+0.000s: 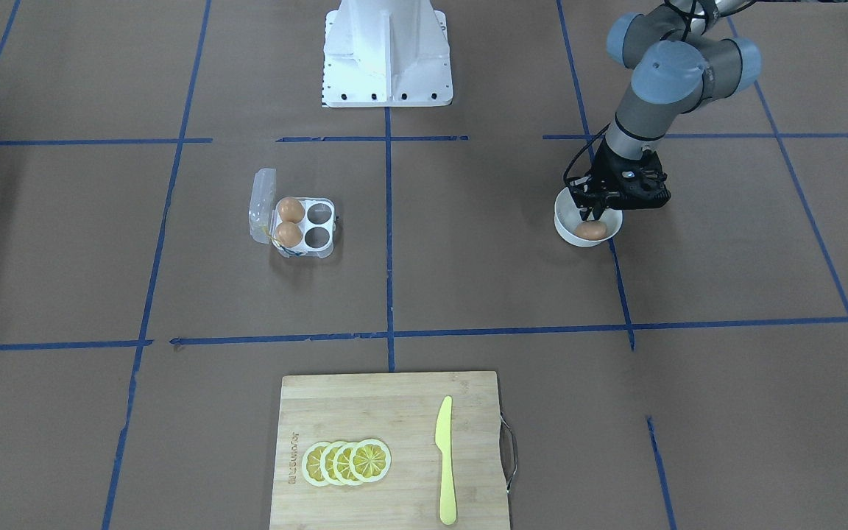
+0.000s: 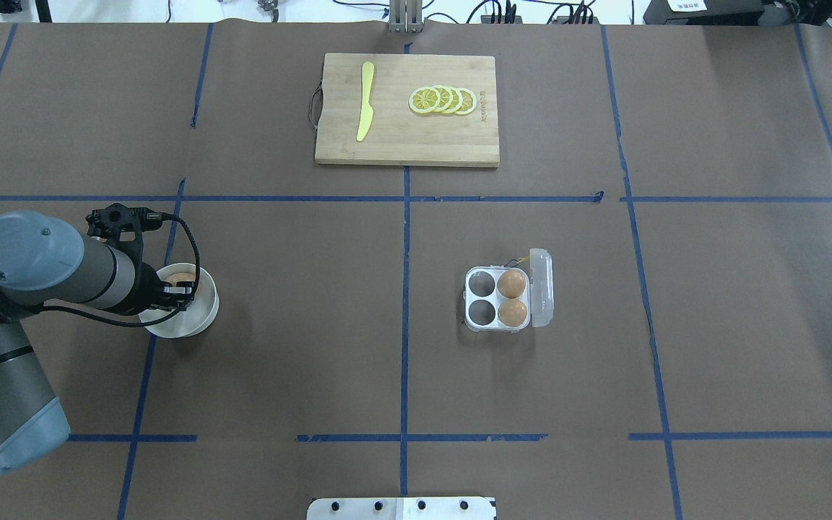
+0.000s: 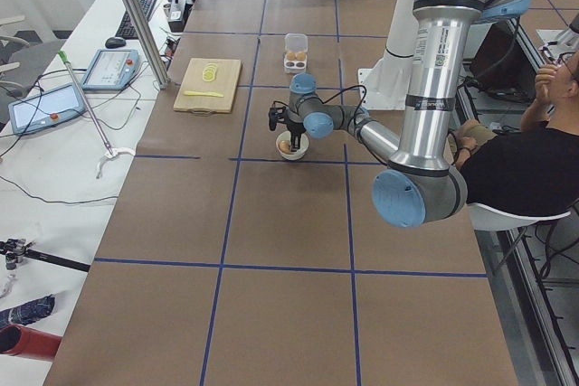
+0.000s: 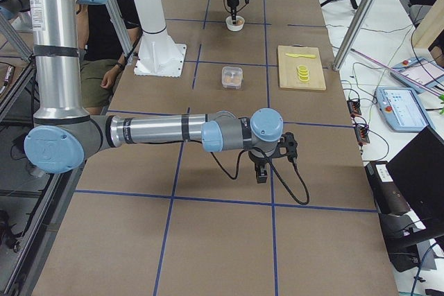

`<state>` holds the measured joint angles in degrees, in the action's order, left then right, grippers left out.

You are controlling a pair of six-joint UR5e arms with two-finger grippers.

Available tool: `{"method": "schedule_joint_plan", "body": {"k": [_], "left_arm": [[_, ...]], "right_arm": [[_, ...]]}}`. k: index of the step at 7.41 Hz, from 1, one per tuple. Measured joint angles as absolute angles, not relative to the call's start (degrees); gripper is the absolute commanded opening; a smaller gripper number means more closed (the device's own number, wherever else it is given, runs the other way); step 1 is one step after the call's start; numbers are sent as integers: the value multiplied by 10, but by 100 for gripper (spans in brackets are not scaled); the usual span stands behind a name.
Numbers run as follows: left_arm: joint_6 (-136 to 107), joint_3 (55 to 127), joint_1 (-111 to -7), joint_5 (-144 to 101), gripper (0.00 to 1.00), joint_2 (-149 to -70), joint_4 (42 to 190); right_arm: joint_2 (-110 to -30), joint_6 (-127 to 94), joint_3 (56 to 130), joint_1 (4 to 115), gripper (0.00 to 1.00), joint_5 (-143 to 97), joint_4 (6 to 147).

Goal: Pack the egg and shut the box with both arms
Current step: 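Close the left gripper on the brown egg inside the bowl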

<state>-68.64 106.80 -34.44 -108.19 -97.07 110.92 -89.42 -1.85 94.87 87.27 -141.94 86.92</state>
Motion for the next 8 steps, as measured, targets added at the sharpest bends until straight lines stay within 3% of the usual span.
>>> {"method": "schedule_joint_plan", "body": {"k": [2,4,8], "left_arm": [[-689,1068,-344,-1082,88,-972,1109],[-690,1057,-341,-1081,95,-978,1109],[-690,1049,-346,-1081,93,-985,1108]], "right_arm": [[-894,-18,948,873,100,-1419,869],[-894,-18,948,873,100,-1419,869],[-894,-18,947,873,100,-1419,869]]}}
